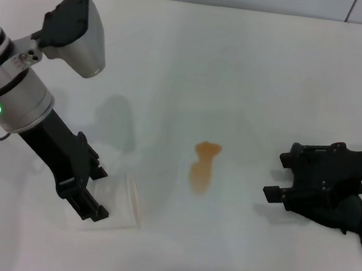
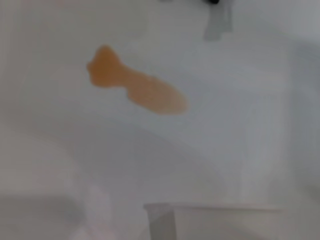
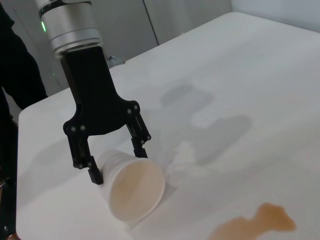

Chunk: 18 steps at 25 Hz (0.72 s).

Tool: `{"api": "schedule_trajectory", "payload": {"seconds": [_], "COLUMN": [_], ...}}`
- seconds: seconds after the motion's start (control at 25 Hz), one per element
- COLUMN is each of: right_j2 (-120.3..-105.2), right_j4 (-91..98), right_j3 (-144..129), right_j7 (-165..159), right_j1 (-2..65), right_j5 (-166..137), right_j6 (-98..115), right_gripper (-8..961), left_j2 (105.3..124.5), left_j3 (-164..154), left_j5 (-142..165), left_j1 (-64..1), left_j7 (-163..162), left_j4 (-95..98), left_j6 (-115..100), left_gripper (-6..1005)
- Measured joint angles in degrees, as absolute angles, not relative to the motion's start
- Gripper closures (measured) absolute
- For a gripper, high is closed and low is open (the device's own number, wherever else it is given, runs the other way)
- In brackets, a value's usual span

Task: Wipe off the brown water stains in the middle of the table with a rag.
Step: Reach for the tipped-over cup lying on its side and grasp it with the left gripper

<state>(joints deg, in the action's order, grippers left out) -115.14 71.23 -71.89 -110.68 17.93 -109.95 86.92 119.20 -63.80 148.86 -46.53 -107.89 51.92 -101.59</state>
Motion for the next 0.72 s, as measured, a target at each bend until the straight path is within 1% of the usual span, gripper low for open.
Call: {"api": "schedule_trajectory", "payload": {"seconds": [0.72], "right_j2": [-115.14], "right_j4": [71.2], "right_j3": [-71.8], "right_j7": [-110.4], "right_j1": [17.8], "right_j5": [-109.4], "right_j6": [86.9], "right_gripper": [128], "left_j2": [119.18], "left_j3": [-64.4], "left_j5": [148.2], "left_j1": [-46.7], "left_j7": [-107.6], "left_j4": [52.0], "left_j6": [-100.6], "left_gripper": [313]}}
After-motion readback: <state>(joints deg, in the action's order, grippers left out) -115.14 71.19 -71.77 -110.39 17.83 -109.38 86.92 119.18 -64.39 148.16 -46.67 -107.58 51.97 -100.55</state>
